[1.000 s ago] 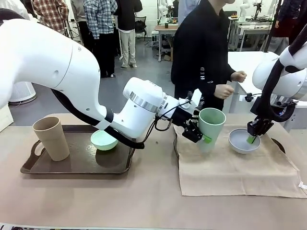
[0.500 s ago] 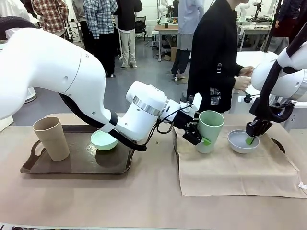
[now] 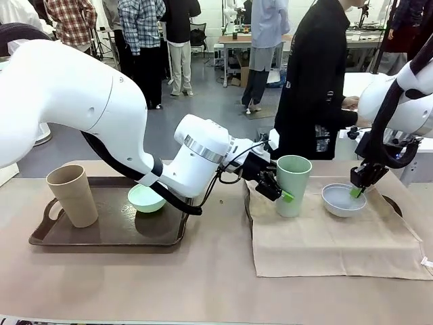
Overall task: Set up a tray with a mat and arrange the tableware.
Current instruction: Place the Picnic Bowl and Reusable plastic cup back onto the Handle tray in front of the human's position.
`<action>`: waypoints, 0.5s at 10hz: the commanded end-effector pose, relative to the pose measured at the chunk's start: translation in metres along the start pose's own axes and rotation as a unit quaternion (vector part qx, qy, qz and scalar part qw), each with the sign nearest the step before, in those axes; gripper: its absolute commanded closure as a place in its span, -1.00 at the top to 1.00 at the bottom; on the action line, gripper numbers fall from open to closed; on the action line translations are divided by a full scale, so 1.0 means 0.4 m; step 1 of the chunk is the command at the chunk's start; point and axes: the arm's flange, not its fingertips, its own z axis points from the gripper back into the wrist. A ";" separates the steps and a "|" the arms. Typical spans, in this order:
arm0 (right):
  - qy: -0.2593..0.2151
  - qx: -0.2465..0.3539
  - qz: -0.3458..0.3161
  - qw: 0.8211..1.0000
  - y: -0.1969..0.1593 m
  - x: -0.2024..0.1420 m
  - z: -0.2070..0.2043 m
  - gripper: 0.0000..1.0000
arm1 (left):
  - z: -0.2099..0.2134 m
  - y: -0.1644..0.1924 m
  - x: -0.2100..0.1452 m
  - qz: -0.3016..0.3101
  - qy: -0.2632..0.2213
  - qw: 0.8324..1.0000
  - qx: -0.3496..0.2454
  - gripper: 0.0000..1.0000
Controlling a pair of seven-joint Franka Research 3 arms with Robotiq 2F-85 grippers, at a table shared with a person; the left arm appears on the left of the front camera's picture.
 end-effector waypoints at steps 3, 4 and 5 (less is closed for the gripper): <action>-0.032 -0.006 -0.003 0.999 0.036 -0.071 0.083 -0.72 | 0.085 -0.023 -0.011 0.061 0.029 0.998 -0.002 1.00; -0.043 -0.007 -0.004 0.999 0.041 -0.089 0.105 -0.72 | 0.105 -0.033 -0.017 0.077 0.042 0.996 -0.006 1.00; -0.055 -0.009 -0.010 0.998 0.042 -0.110 0.134 -0.72 | 0.134 -0.044 -0.023 0.085 0.043 0.995 -0.020 1.00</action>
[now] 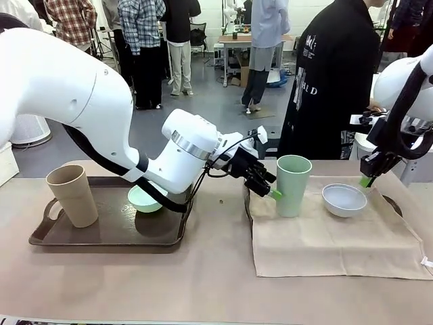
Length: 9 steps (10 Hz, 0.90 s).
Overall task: Set up a tray with a mat and arrange the tableware.
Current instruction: Place the Picnic Bowl and Reusable plastic cup back onto the Handle tray in front of the human's position.
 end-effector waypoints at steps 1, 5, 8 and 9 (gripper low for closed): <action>-0.030 0.007 -0.008 0.999 0.009 -0.052 0.038 -0.72 | 0.072 -0.035 -0.009 0.022 0.024 0.999 -0.024 1.00; -0.001 -0.038 -0.045 0.998 0.107 -0.139 0.177 -0.72 | 0.304 -0.240 0.134 0.143 0.202 0.964 0.101 1.00; 0.064 -0.105 -0.058 0.991 0.181 -0.168 0.246 -0.72 | 0.490 -0.422 0.226 0.181 0.270 0.920 0.220 1.00; 0.082 -0.105 -0.041 0.990 0.200 -0.175 0.256 0.47 | 0.536 -0.464 0.234 0.191 0.281 0.911 0.236 1.00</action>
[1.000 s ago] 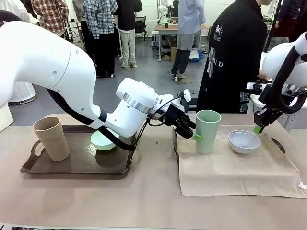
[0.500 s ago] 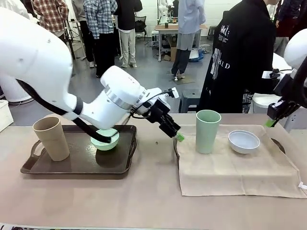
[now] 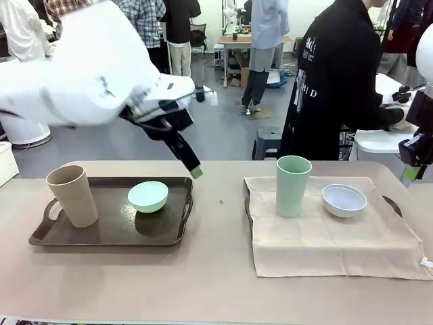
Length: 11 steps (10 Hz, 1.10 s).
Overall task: Set up a tray with a mat and arrange the tableware.
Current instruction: Place the Picnic Bowl and Reusable plastic cup back onto the Handle tray in front of the human's position.
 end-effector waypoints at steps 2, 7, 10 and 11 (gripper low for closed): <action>0.046 -0.009 0.018 0.999 0.044 -0.028 0.036 1.00 | 0.135 -0.025 -0.026 0.071 0.081 0.994 -0.011 1.00; -0.001 -0.018 0.030 0.999 0.118 -0.117 0.118 0.57 | 0.277 0.057 -0.211 0.190 0.072 0.979 0.018 1.00; 0.008 -0.012 0.042 0.999 0.108 -0.099 0.131 1.00 | 0.232 0.026 -0.142 0.135 0.105 0.985 -0.010 1.00; 0.008 -0.012 0.042 0.999 0.108 -0.099 0.131 1.00 | 0.232 0.026 -0.142 0.135 0.105 0.985 -0.010 1.00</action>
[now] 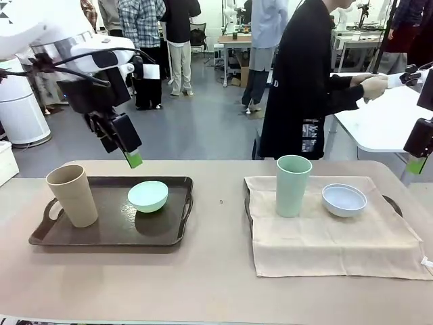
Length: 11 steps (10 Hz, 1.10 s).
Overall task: Set up a tray with a mat and arrange the tableware.
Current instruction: Place the Picnic Bowl and Reusable plastic cup back onto the Handle tray in front of the human's position, then pick up the Picnic Bowl and Reusable plastic cup from the Handle tray in front of the human's position and hold them in the air.
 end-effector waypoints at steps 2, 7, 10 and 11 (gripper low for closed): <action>0.004 0.000 0.003 1.000 -0.004 0.006 -0.005 1.00 | 0.006 0.004 0.009 -0.002 -0.003 1.000 0.002 1.00; 0.004 0.000 0.003 1.000 -0.004 0.006 -0.005 1.00 | 0.006 0.004 0.009 -0.002 -0.003 1.000 0.002 1.00; 0.004 0.000 0.003 1.000 -0.004 0.006 -0.005 1.00 | 0.006 0.004 0.009 -0.002 -0.003 1.000 0.002 1.00; 0.004 0.000 0.003 1.000 -0.004 0.006 -0.005 1.00 | 0.006 0.004 0.009 -0.002 -0.003 1.000 0.002 1.00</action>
